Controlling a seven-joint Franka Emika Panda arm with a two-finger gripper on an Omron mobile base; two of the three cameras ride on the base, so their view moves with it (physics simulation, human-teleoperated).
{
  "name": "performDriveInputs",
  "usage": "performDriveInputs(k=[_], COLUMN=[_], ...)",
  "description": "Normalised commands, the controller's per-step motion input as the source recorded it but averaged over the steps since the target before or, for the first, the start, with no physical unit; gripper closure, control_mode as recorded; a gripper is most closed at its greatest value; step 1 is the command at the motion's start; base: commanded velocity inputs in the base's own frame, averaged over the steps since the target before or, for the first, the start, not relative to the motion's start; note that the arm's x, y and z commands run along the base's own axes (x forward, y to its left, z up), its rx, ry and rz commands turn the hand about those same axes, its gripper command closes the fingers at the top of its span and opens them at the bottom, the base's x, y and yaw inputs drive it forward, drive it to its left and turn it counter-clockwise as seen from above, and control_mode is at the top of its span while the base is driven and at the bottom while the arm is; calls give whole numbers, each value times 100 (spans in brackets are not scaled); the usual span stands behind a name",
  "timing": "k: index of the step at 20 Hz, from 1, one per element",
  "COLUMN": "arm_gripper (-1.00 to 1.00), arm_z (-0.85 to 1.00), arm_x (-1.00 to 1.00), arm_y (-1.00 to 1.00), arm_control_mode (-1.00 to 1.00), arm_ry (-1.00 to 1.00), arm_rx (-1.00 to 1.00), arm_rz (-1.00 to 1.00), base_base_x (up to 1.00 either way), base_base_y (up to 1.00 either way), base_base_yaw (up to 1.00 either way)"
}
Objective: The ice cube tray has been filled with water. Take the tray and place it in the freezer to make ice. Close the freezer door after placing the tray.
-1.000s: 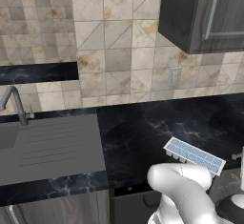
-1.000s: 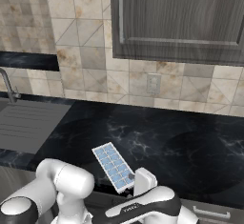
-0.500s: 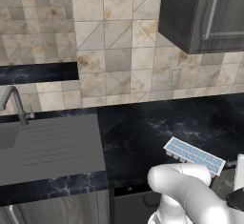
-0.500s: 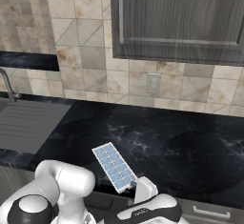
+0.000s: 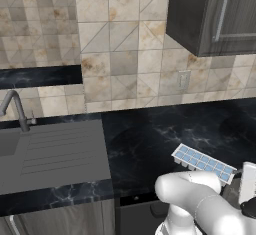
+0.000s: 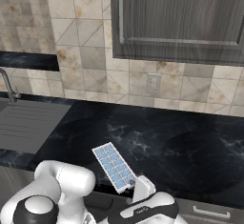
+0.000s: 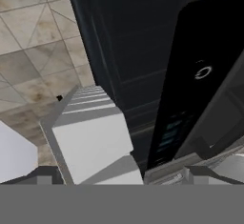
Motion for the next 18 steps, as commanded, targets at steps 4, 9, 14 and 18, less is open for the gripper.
performDriveInputs(k=[4, 9, 14, 18], arm_gripper=[-100, -100, -100, -100], arm_z=[0, 0, -1, -10], arm_x=[3, 0, 4, 11], arm_y=[30, 35, 26, 9], arm_control_mode=[-100, -100, -100, -100], arm_ry=[0, -1, -2, -6], arm_rx=[0, -1, -1, -3], arm_rz=[0, 0, 0, 0], base_base_x=[0, 0, 0, 0], base_base_y=[0, 0, 0, 0], base_base_yaw=[0, 0, 0, 0])
